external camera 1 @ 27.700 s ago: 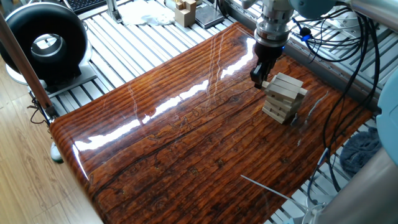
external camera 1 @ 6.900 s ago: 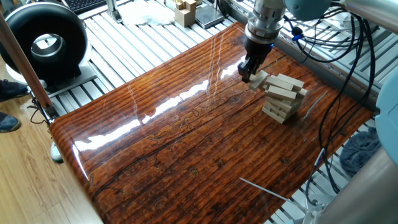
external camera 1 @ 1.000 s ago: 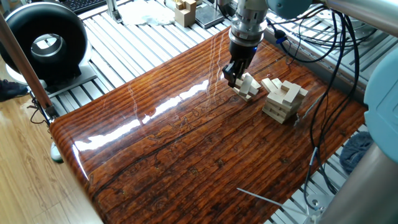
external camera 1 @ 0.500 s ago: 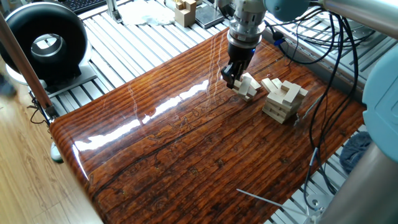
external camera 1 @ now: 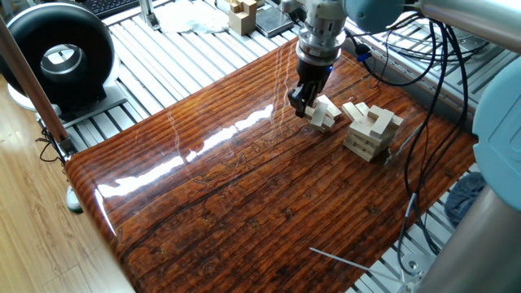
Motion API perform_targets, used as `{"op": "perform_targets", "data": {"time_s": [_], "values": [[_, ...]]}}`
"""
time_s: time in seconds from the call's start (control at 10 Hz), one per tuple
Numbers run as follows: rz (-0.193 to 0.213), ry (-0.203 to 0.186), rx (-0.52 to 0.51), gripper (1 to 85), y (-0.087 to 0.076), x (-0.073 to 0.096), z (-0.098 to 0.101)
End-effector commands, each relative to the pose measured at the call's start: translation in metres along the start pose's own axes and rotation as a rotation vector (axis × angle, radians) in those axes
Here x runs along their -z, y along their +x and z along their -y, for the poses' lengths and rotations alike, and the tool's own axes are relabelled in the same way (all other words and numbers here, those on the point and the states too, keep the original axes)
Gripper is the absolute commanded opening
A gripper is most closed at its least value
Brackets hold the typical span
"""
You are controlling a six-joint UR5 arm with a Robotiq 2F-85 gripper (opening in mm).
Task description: Play Jenga
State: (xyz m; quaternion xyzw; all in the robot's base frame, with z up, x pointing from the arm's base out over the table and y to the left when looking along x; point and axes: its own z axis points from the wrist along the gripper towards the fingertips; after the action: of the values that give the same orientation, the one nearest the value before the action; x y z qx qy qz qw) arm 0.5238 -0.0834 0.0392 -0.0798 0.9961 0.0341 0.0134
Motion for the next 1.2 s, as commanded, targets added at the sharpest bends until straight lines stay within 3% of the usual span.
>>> {"op": "perform_targets", "data": {"time_s": [0.0,1.1], "values": [[0.019,-0.009,-0.01,14.7,-0.007,-0.006,-0.003],[0.041,-0.004,-0.005,17.0,-0.015,-0.016,-0.003]]}}
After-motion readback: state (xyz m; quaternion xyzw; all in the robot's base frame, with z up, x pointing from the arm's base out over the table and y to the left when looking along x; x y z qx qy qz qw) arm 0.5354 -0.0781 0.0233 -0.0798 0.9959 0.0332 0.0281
